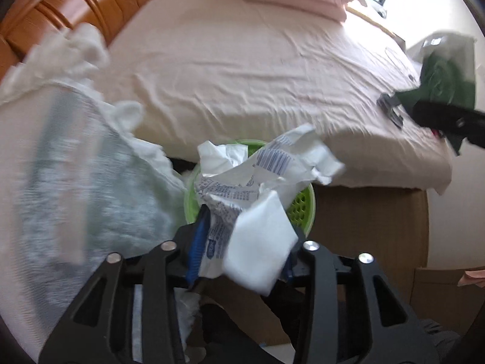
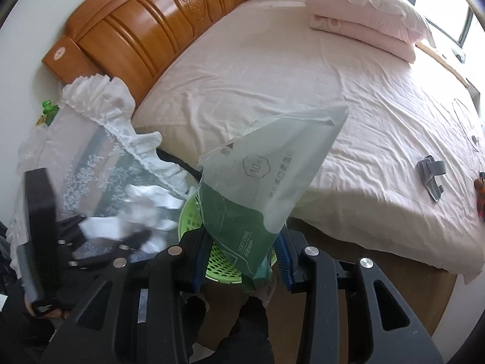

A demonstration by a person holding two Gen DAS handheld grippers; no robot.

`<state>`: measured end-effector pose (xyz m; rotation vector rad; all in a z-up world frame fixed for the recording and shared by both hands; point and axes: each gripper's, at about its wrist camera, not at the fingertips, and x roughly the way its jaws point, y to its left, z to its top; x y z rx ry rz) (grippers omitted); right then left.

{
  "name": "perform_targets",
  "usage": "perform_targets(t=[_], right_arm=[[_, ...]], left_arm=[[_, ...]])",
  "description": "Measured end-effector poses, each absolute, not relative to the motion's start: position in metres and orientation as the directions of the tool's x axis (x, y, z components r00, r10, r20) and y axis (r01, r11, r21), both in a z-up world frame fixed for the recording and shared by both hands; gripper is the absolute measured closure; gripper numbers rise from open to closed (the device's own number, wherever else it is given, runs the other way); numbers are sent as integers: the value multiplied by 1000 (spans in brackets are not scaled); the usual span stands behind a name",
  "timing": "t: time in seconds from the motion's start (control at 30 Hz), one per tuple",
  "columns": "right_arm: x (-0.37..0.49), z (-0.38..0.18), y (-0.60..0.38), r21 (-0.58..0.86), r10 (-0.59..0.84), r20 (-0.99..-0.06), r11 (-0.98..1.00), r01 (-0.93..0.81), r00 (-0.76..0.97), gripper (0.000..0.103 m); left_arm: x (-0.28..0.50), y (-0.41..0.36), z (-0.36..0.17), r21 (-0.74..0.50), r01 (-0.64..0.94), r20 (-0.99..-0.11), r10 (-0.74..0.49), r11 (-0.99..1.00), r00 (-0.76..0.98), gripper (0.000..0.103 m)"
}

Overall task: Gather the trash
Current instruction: 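Carry paper and green bag to the wastebasket and open both grippers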

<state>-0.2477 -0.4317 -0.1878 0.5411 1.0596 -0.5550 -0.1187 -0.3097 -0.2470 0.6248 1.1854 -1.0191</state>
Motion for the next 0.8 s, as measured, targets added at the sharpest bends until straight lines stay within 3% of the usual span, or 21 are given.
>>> perform_targets(t=[0.13, 0.4, 0.5, 0.6, 0.7, 0.77, 0.8], right_arm=[[-249, -196, -438, 143, -142, -918, 752, 643, 370, 64], [-238, -204, -440, 159, -107, -920, 778, 608, 377, 63], [-229, -214, -435, 167, -85, -925, 786, 595, 371, 63], [-217, -231, -425, 180, -49, -932, 798, 575, 359, 61], [-204, -255, -412, 183, -25, -940, 806, 563, 341, 41], [-195, -272, -405, 179, -13, -947, 806, 564, 320, 21], [-191, -281, -401, 182, -4, -950, 806, 564, 313, 17]], left_arm=[[-128, -324, -260, -110, 888, -955, -296, 446, 30, 33], [-121, -316, -236, -111, 863, -939, -336, 493, 72, 22], [-107, -297, -211, -96, 834, -929, -350, 543, 121, 12], [-95, -277, -189, -90, 806, -919, -361, 584, 159, 12], [-85, -262, -172, -85, 780, -913, -363, 620, 189, 10], [-79, -250, -162, -72, 766, -907, -361, 639, 216, 8], [-77, -245, -158, -66, 762, -905, -361, 644, 227, 8]])
